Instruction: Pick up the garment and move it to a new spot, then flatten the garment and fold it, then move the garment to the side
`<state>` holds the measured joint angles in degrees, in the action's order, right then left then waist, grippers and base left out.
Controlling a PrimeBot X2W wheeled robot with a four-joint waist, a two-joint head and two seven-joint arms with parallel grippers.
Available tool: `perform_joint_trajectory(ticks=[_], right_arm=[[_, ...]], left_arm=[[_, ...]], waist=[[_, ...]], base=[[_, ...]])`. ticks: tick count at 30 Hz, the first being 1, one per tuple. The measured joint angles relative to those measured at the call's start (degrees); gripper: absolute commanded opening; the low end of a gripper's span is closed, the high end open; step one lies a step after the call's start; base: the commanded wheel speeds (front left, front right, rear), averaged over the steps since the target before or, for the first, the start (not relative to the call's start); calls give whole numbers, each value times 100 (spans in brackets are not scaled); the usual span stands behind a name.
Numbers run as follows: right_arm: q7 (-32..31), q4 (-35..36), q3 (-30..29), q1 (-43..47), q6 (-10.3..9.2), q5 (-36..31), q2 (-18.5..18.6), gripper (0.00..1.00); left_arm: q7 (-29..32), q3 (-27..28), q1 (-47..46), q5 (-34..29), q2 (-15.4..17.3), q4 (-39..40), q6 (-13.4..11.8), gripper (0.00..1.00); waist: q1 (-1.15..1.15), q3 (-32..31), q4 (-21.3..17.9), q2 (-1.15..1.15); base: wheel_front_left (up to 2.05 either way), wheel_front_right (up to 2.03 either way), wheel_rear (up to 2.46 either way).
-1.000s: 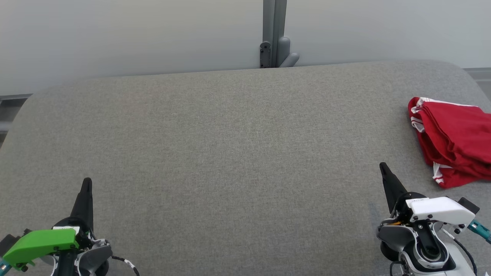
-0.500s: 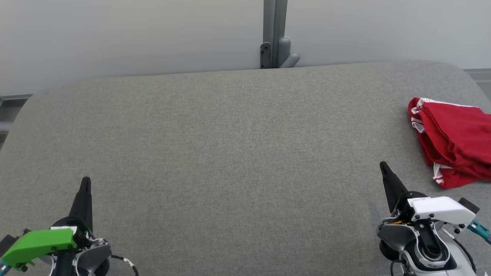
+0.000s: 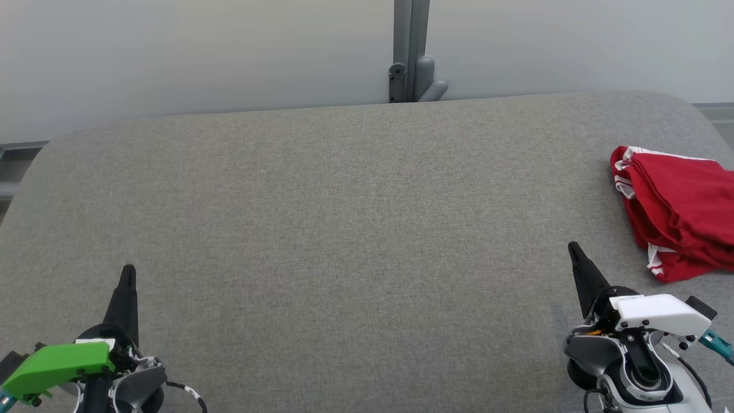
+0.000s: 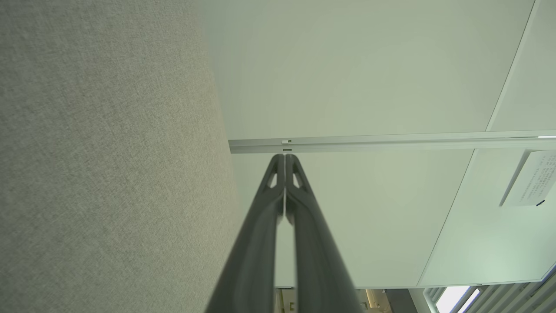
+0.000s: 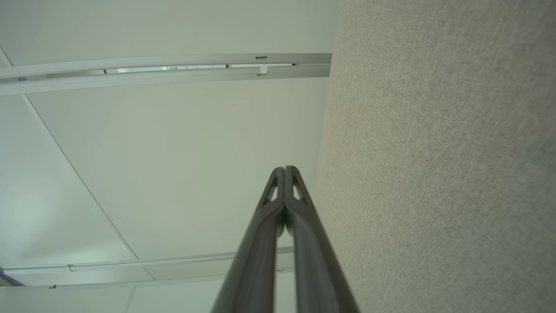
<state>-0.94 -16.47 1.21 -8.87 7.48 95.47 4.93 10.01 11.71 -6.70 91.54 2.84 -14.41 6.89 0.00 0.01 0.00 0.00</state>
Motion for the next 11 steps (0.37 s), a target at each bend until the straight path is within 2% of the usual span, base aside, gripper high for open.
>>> perform_joint_trajectory(ticks=[11], right_arm=[[-23, -1, -12, -1, 0, -12, -9, 0]], left_arm=[[0, 1, -1, 0, 0, 0, 8, 0]], waist=[[0, 0, 0, 0]], base=[[0, 0, 0]])
